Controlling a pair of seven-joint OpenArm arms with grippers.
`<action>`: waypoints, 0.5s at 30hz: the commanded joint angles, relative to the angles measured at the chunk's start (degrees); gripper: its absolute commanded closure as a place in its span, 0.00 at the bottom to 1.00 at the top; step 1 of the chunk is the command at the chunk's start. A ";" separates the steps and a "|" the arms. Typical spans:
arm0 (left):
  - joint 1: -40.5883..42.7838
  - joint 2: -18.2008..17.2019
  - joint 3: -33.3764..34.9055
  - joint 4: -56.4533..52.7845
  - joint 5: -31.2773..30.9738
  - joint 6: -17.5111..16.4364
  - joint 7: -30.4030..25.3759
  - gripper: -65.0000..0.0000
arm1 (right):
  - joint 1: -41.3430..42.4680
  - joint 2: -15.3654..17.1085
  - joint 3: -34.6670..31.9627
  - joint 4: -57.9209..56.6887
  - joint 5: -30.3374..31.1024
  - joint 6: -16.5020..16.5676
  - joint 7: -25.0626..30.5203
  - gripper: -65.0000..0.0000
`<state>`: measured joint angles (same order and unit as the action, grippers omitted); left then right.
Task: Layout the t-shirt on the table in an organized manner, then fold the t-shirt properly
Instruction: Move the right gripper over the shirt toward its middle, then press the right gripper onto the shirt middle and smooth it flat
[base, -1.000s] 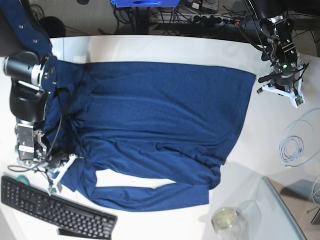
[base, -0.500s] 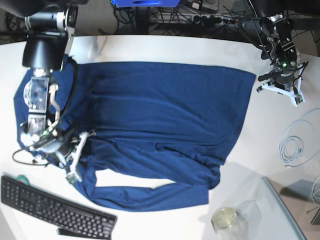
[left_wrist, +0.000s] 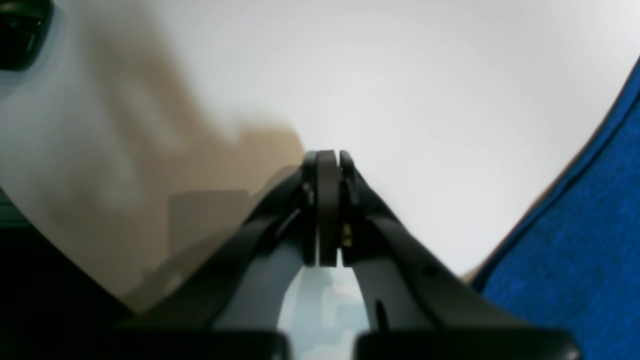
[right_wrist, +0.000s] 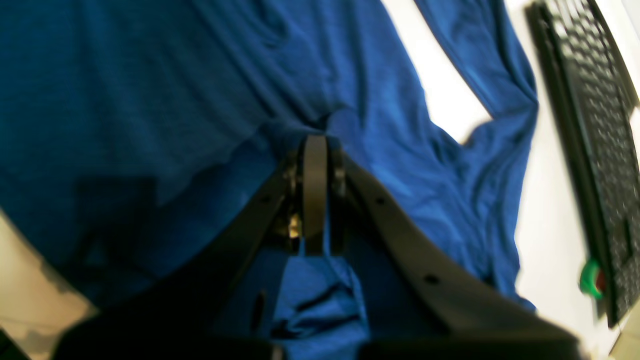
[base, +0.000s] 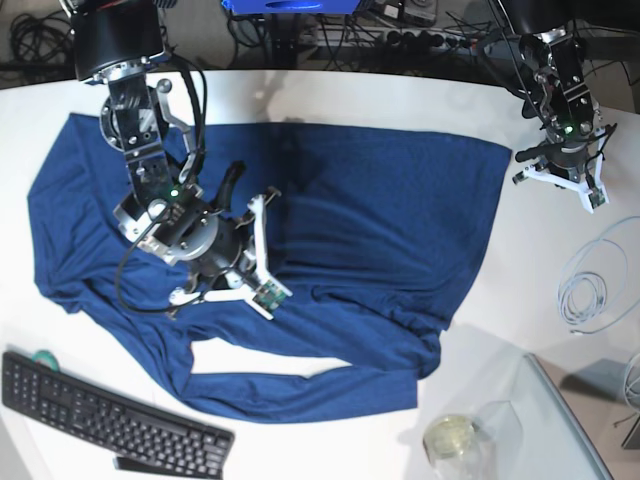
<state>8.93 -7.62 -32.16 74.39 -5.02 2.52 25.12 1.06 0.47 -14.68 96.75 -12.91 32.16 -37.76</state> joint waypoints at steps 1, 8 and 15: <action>0.26 -0.60 -0.23 1.26 0.05 0.07 -0.90 1.00 | 0.65 -0.16 -0.93 1.05 0.29 -0.47 0.97 1.00; 1.23 -0.69 -0.23 1.26 0.05 0.07 -0.90 1.00 | -0.58 -5.00 -3.21 1.05 0.29 -0.21 0.97 1.00; 1.23 -0.69 -0.23 1.26 0.22 0.07 -0.90 1.00 | -0.58 -7.02 -7.70 -0.35 0.29 -0.47 0.97 1.00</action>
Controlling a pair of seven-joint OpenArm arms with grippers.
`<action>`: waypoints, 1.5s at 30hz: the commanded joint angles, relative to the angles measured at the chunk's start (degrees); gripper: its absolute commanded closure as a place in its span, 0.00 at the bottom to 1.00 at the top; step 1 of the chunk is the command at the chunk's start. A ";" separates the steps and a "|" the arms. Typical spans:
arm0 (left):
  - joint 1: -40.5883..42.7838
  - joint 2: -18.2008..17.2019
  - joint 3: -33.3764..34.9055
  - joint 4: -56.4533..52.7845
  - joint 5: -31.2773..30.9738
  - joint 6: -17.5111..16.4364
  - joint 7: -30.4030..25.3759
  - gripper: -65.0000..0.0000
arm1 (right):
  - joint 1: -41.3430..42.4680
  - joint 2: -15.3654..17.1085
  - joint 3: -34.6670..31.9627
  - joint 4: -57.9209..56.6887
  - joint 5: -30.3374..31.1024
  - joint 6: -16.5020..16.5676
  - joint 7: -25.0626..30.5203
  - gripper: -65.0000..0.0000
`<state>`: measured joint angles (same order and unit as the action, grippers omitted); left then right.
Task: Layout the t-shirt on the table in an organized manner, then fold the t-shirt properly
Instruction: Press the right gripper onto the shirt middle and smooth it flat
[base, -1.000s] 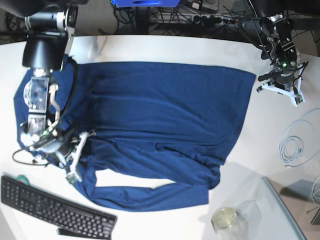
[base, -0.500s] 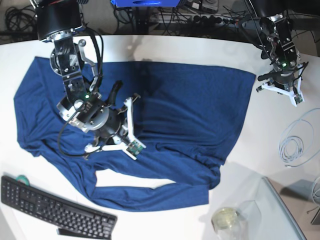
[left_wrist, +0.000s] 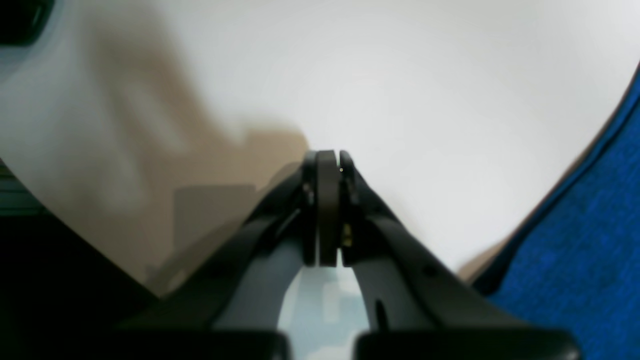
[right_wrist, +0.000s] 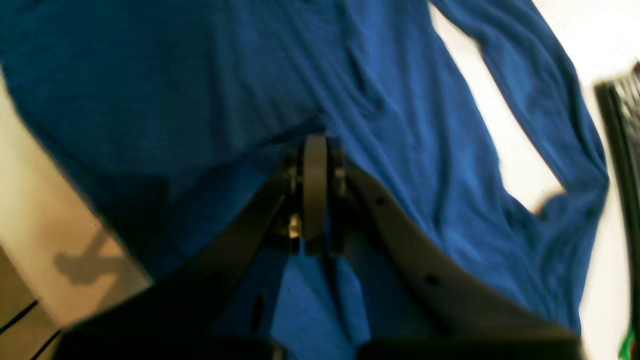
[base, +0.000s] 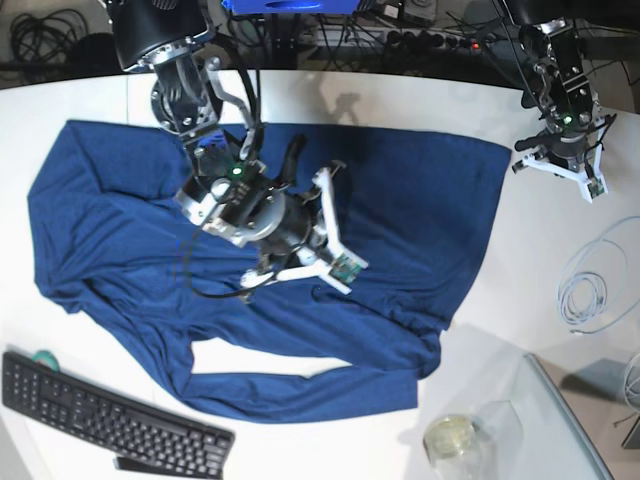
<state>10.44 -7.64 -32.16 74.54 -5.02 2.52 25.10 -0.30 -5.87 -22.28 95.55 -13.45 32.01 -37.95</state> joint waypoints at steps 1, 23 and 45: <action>-0.28 -0.67 -0.23 1.11 0.31 0.07 -0.88 1.00 | 0.78 -0.68 -1.23 0.32 0.84 -0.32 1.16 1.00; 2.35 -1.02 -0.06 4.62 0.22 -0.11 -0.53 1.00 | 0.34 -1.03 -14.16 -4.69 0.93 -0.49 1.43 0.76; 17.65 -1.02 -0.41 7.00 0.05 -0.28 -8.71 1.00 | 13.26 -1.91 2.99 -27.81 20.18 -10.69 1.69 0.46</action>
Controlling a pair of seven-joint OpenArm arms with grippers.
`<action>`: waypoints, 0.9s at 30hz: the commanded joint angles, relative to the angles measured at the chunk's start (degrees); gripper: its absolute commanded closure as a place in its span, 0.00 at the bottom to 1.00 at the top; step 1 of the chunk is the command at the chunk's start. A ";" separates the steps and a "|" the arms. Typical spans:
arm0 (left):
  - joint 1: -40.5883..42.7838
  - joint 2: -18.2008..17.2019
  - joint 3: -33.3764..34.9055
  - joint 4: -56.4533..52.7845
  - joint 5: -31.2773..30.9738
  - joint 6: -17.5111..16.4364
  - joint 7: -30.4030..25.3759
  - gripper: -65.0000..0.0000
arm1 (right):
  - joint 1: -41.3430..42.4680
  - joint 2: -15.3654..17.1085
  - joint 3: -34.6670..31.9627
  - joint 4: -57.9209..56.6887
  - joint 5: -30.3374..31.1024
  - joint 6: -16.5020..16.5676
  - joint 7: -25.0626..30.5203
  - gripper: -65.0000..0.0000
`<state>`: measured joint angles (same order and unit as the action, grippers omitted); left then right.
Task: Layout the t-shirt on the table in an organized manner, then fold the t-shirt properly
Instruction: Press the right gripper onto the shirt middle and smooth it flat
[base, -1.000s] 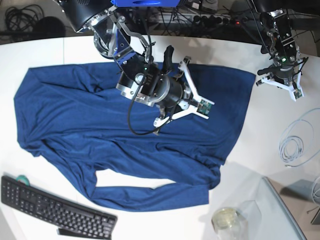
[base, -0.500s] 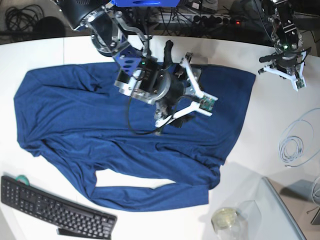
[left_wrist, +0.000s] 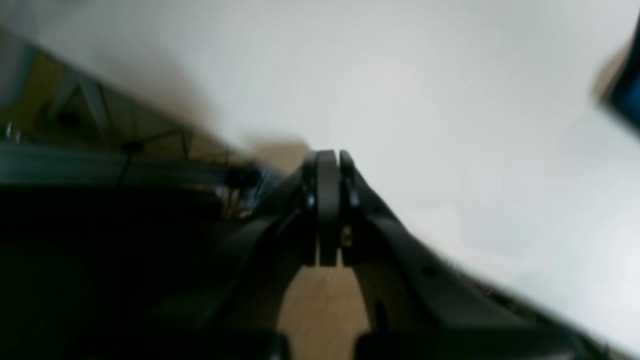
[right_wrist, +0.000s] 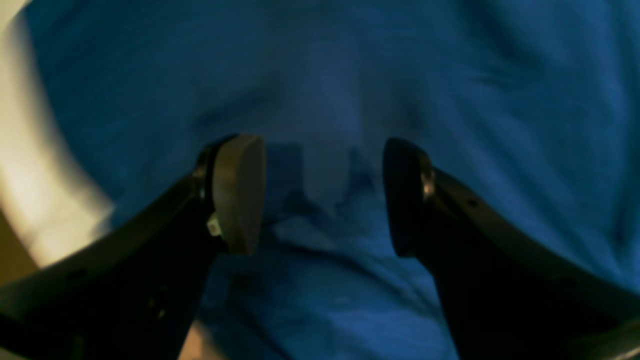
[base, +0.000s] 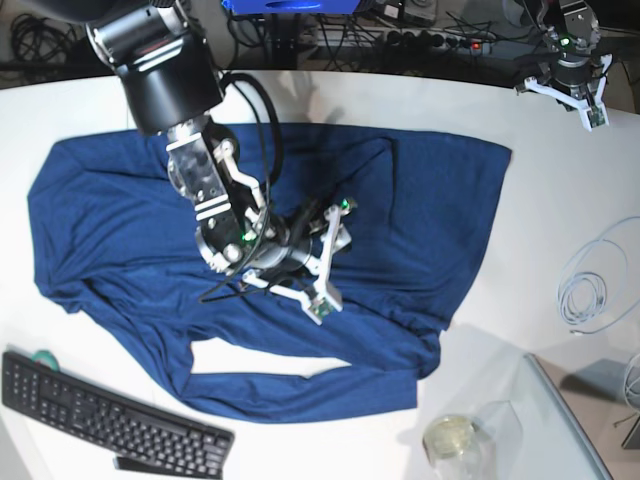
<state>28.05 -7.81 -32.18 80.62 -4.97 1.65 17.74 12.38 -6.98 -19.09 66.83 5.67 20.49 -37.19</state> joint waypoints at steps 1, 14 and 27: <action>0.30 -0.85 -0.39 0.92 0.01 0.59 -1.34 1.00 | 1.02 -0.80 -0.20 -0.23 1.41 -0.05 1.72 0.46; 0.39 -0.85 -0.39 0.83 0.01 0.59 -1.25 1.00 | 2.08 -0.88 -0.12 -8.94 1.67 -0.40 6.02 0.59; 0.21 -0.85 -0.39 0.48 0.01 0.59 -1.25 1.00 | 1.55 -1.41 -2.23 -5.51 3.25 -0.23 5.50 1.00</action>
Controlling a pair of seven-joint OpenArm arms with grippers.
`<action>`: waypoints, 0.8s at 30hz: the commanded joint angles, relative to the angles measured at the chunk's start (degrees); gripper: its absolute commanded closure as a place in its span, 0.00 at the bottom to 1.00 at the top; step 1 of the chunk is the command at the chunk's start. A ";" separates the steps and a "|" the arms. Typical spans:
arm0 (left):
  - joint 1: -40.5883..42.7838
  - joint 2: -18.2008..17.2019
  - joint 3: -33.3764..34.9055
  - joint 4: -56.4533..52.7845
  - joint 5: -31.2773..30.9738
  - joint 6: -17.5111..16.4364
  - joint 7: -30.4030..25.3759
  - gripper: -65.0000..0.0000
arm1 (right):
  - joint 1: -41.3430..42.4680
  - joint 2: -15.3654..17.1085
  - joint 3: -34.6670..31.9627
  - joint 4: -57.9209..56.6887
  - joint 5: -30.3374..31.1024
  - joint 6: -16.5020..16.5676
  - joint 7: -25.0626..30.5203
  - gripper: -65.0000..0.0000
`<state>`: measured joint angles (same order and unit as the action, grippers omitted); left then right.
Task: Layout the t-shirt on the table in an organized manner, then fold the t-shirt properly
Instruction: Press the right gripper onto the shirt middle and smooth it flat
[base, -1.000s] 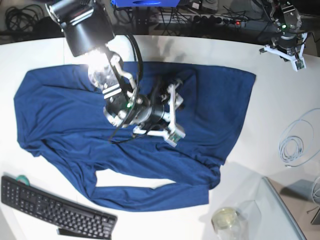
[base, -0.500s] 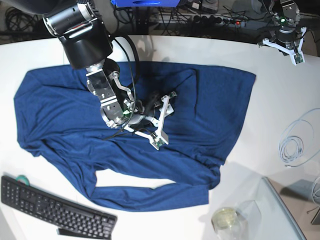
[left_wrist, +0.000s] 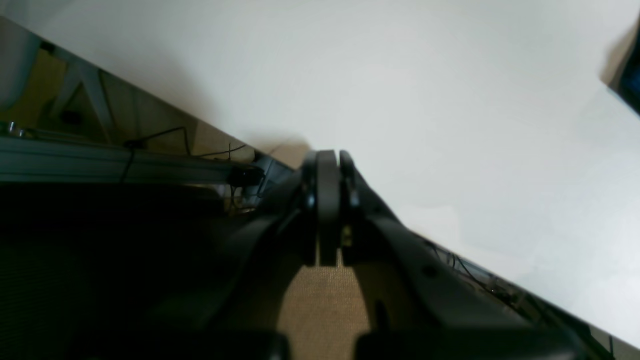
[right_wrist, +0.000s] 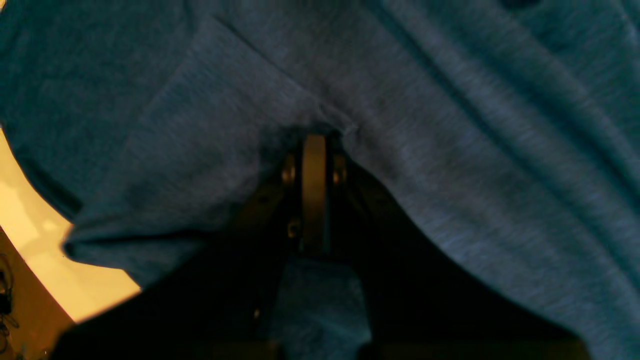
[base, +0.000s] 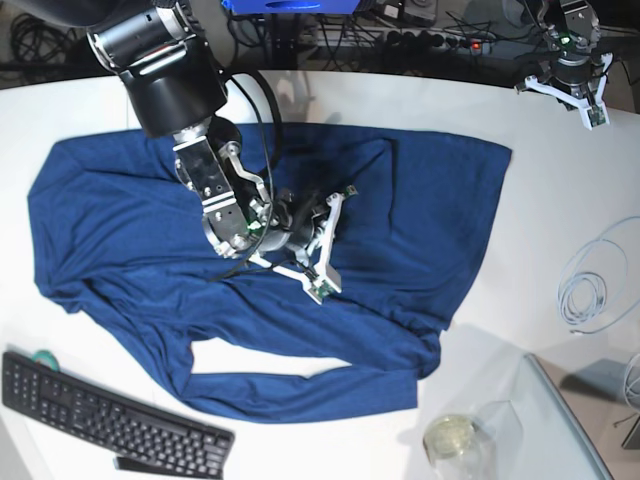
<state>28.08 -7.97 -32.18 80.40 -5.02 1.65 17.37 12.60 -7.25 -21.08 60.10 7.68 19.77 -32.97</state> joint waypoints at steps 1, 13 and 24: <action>0.10 -0.69 -0.39 0.70 0.05 0.59 -0.88 1.00 | 0.98 -1.15 -2.70 2.63 3.09 0.49 1.10 1.00; 0.01 -0.60 -0.39 1.14 0.05 0.59 -0.62 1.00 | 7.22 -1.15 -26.44 9.22 16.71 -10.14 2.33 1.00; -0.08 -0.69 -0.39 1.14 0.05 0.59 -0.53 1.00 | 12.23 -0.89 -23.27 12.39 22.78 -15.15 -0.83 1.00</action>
<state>27.79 -7.97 -32.21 80.62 -5.04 1.65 17.63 23.35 -7.51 -44.60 71.37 30.04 4.91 -34.76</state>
